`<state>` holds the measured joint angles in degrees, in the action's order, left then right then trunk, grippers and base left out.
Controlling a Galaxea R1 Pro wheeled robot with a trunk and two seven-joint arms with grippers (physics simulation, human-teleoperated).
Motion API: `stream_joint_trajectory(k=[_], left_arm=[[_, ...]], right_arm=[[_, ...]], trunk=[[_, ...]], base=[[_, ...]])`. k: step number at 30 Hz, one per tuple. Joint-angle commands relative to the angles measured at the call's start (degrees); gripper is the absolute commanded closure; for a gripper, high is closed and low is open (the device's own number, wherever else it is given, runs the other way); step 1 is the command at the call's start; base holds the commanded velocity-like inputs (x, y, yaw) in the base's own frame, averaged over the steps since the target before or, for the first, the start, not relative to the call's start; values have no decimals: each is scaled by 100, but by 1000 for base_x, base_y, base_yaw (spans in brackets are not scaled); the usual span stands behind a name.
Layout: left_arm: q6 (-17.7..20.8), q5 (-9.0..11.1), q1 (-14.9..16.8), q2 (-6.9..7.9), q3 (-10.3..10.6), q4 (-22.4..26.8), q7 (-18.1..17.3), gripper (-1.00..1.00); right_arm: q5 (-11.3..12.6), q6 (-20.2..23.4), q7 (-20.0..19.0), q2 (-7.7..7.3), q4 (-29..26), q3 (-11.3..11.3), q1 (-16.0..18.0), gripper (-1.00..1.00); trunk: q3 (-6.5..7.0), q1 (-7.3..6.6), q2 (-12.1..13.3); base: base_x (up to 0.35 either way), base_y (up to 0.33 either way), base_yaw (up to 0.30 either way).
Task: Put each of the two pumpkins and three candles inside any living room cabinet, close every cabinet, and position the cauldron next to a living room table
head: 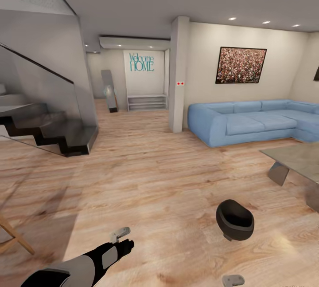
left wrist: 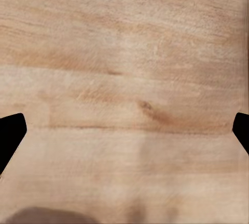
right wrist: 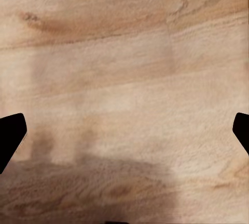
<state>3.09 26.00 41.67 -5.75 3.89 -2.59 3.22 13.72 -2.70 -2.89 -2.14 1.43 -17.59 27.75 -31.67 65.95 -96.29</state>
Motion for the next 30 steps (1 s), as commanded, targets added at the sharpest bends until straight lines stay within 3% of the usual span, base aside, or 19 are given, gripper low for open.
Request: stream_joint_trajectory(k=[1,23,30], left_arm=[[11,45,6,-3,41,-4,12,-100],[10,45,7,-5,41,-4,12,-100],[7,45,7,-5,41,-4,12,-100]], right_arm=[[61,-29,-27,-3,15,-43,6,-100],[68,-30,-27,-5,15,-41,4,-100],[64,-29,-21,-14,17,-43,3,-100]], trunk=[[-6,3,-3],[41,3,-3],[64,3,-3]], base=[[290,233,-298],[289,234,-292],[109,162,-118]])
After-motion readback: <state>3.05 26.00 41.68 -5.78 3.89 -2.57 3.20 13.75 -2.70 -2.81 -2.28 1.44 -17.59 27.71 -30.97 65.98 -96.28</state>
